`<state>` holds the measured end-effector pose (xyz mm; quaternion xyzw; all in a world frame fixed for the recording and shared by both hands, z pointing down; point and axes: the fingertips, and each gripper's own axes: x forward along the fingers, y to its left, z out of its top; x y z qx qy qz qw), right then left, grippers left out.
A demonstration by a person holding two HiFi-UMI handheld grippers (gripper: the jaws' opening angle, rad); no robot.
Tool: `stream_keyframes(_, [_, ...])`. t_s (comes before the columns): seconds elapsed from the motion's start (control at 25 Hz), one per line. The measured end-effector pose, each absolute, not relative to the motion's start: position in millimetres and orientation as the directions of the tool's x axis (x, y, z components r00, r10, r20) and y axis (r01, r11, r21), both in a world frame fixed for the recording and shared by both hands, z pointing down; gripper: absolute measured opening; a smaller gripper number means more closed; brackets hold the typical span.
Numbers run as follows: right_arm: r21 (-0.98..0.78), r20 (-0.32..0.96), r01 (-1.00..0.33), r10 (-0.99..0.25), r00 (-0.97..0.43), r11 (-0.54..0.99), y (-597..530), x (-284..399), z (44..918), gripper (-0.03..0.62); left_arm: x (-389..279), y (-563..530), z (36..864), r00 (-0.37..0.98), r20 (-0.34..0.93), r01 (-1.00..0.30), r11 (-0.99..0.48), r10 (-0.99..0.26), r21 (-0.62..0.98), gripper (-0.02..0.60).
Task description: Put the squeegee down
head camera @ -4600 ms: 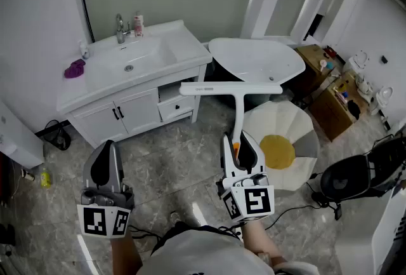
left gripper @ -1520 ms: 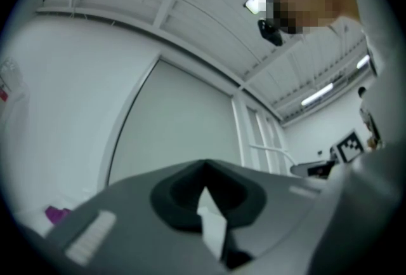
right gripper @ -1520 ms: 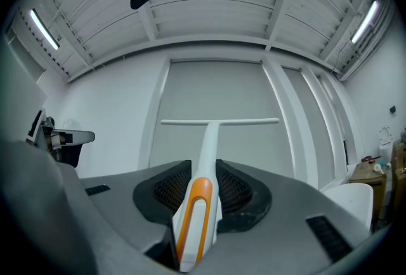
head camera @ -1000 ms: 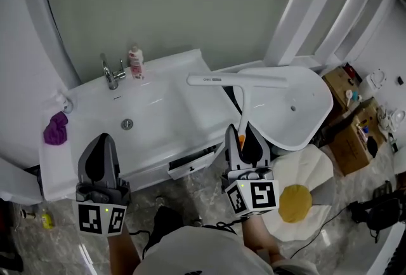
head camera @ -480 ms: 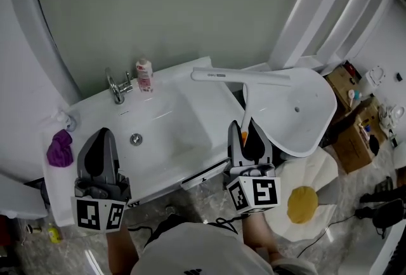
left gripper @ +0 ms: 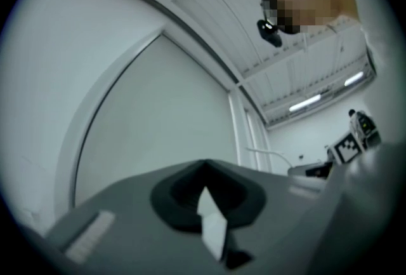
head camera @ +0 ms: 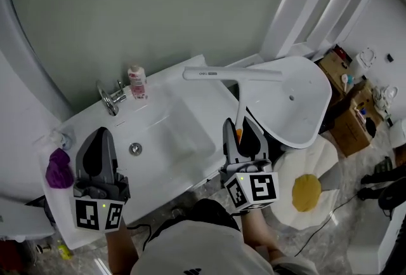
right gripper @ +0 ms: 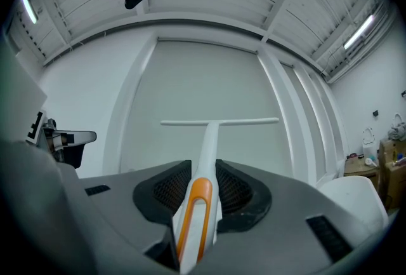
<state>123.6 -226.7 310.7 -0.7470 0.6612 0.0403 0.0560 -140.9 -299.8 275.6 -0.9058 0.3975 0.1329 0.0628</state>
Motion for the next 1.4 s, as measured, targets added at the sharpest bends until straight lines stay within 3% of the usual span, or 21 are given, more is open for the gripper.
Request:
stream_keyframes(0.44, [-0.016, 0.059, -0.997, -0.995, 0.076, -0.077, -292, 160, 369, 0.118, -101, -349, 291, 0.650, -0.244, -0.737, -0.676, -0.719, 0.028, 0.008])
stream_keyframes(1.4, [-0.104, 0.474, -0.977, -0.854, -0.213, 0.186, -442, 199, 534, 0.118, -99, -380, 314, 0.373, -0.138, -0.924, -0.381, -0.917, 0.037, 0.008])
